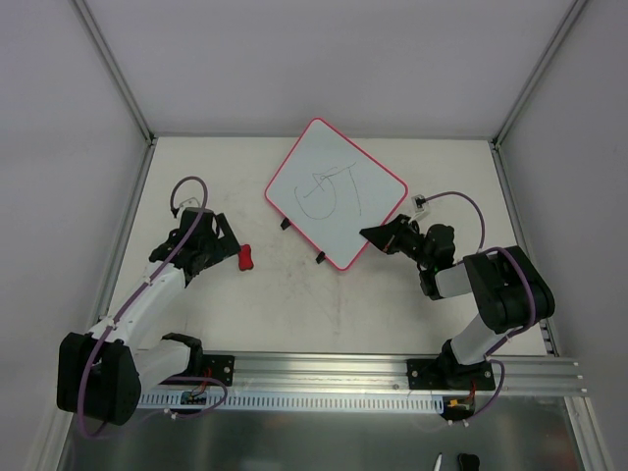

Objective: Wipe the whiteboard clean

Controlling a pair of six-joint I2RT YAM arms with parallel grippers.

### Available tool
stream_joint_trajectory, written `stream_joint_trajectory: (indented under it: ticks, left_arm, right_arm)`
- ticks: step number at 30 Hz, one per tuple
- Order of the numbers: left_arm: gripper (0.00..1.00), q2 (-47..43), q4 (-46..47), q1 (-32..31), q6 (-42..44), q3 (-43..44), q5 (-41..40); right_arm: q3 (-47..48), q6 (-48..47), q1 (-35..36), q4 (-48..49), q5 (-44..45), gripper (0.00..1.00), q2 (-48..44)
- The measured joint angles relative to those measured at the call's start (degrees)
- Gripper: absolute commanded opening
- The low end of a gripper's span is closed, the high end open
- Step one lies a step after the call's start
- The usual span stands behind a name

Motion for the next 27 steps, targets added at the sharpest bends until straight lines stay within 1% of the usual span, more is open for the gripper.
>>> stream_joint_trajectory:
  ticks: [6,11,14,18,21,27]
  left_arm:
    - [0.99,-0.44,-0.11,0.00,-1.18,-0.02,-1.20]
    - [0.99,-2.97,-0.37,0.00,-2.14,-0.07,-2.25]
    - [0.99,-4.44,-0.37,0.00,-2.10,-0.13,-2.32]
    - [0.99,-4.24,-0.37,0.00,-1.66,-0.13,-2.25]
    - [0.99,-1.90,-0.33,0.00,-1.36,-0.02,-2.12]
    - [0.99,7.61,-0.76,0.00,-0.39,1.55,0.68]
  right_arm:
    - [0.00,0.00,0.00,0.00,-0.02,0.00,0.00]
    - [0.02,0.00,0.00,0.00,-0.04,0.00,0.00]
    - [0.02,0.00,0.00,0.00,-0.07,0.00,0.00]
    - [0.02,0.02,0.00,0.00,-0.11,0.00,0.00]
    - [0.02,0.02,0.00,0.00,-0.13,0.00,0.00]
    - [0.02,0.02,0.00,0.00,-0.17,0.00,0.00]
